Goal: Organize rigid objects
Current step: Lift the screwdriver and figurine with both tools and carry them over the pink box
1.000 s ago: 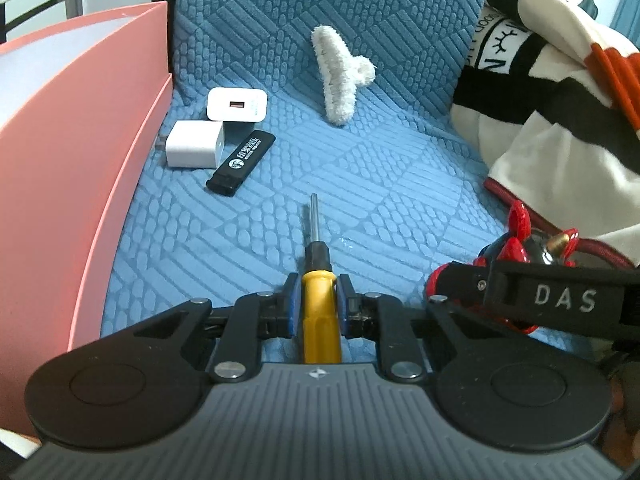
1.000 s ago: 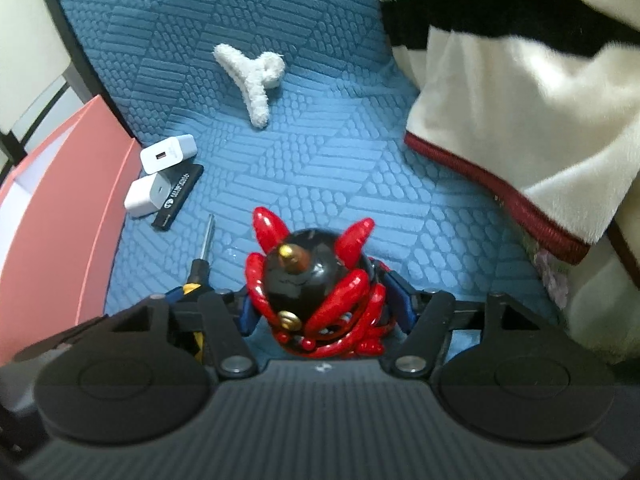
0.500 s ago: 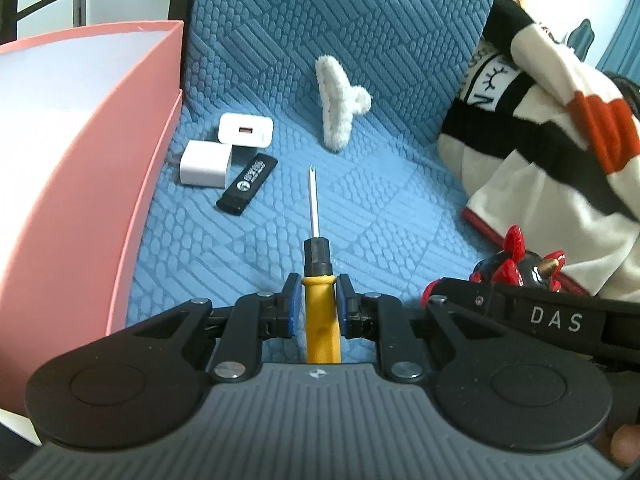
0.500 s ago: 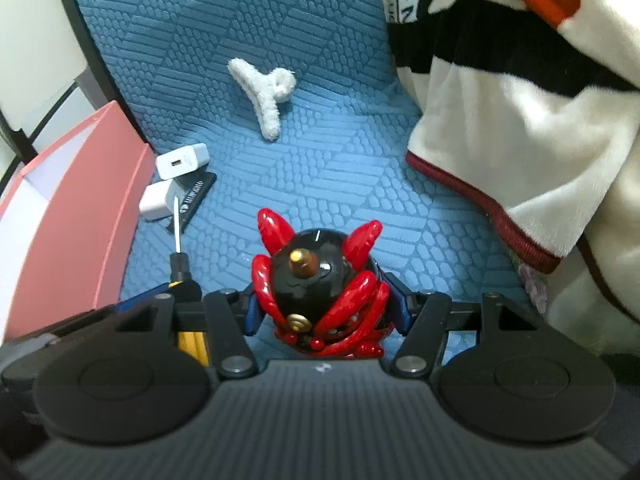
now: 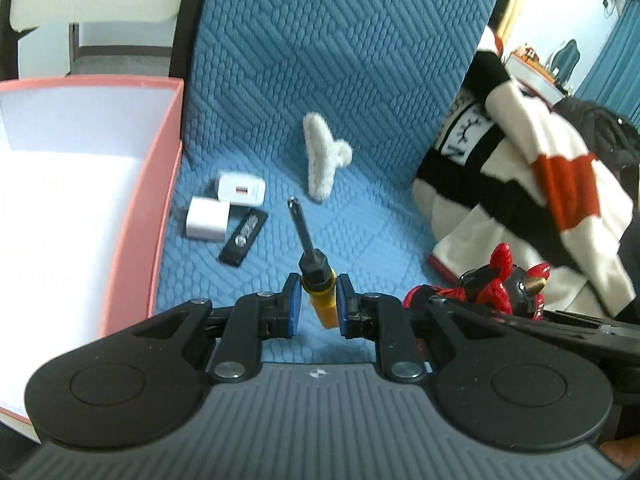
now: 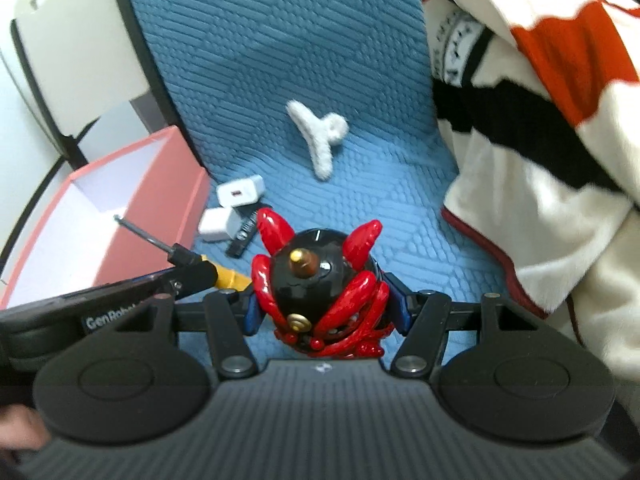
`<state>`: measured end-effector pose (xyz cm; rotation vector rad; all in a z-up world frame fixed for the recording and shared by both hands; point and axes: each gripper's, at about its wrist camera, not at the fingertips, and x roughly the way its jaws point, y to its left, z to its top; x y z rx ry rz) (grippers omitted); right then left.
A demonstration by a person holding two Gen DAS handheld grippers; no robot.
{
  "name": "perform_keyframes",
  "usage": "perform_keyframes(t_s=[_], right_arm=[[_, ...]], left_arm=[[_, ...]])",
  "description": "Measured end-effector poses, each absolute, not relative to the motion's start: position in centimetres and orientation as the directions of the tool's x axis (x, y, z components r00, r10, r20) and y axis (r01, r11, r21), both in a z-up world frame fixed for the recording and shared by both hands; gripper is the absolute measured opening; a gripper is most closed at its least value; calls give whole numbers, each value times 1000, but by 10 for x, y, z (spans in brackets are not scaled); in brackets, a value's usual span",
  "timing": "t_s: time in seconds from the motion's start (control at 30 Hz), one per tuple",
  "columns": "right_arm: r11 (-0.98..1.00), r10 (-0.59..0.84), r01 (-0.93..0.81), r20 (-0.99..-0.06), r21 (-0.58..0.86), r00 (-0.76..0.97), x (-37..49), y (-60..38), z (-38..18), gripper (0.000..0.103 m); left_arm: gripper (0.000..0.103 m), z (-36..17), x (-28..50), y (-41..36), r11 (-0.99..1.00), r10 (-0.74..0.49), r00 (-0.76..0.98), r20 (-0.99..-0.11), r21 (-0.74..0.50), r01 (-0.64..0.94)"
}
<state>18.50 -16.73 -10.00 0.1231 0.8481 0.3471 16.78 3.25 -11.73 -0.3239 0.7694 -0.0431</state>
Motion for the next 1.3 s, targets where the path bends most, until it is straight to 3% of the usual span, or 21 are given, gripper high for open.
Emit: perform_keyframes(t_s=[0.4,0.83,1.3], right_arm=[[902,425,-359,-647,241,633,189,-136,-40,63],[829,539,-510,-573,231,617,191,-75,18,63],[742,605,-637,-620,210,500,176,19,2,63]], left_arm=[[21,-54,160,73,948,-130,765,-631,-305,-90],[21,8,135,150,957,-6,803,-595,-238,-168],[21,-12,89,247,927,94,754,-650,-220,-305]])
